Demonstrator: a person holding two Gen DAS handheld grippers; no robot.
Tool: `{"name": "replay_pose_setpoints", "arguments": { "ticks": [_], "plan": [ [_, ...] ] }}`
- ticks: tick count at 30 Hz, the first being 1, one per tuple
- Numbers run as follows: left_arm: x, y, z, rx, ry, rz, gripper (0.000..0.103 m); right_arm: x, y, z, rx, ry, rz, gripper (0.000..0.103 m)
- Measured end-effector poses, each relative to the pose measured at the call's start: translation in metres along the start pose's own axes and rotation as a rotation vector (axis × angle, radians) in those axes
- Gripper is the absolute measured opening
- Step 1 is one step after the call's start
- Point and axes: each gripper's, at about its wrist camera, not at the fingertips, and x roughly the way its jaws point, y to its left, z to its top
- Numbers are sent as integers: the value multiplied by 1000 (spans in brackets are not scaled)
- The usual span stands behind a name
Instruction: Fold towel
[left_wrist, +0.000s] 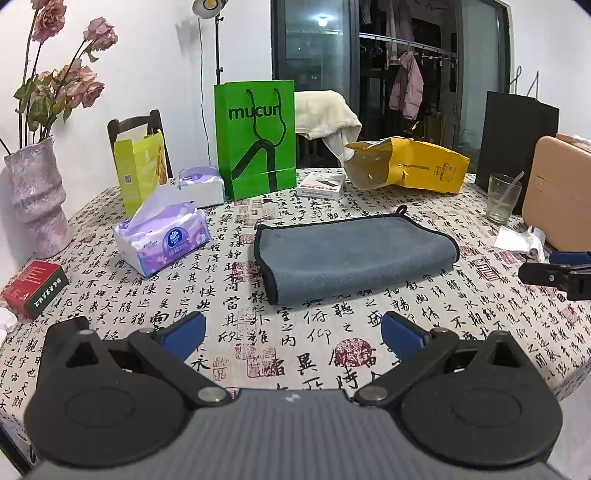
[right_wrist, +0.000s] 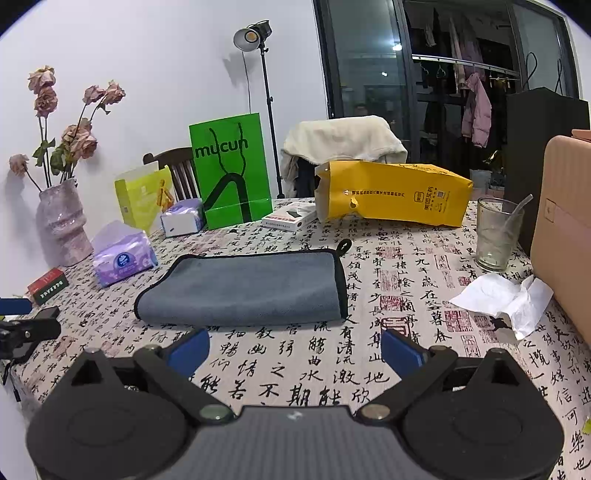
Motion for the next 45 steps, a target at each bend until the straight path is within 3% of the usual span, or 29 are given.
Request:
{"name": "replay_pose_setpoints", "arguments": {
  "ticks": [45],
  "plan": [
    [-55,-15,-59,24,-59,-1,103,-47,25,-60,32,-14,40,100]
  ]
}}
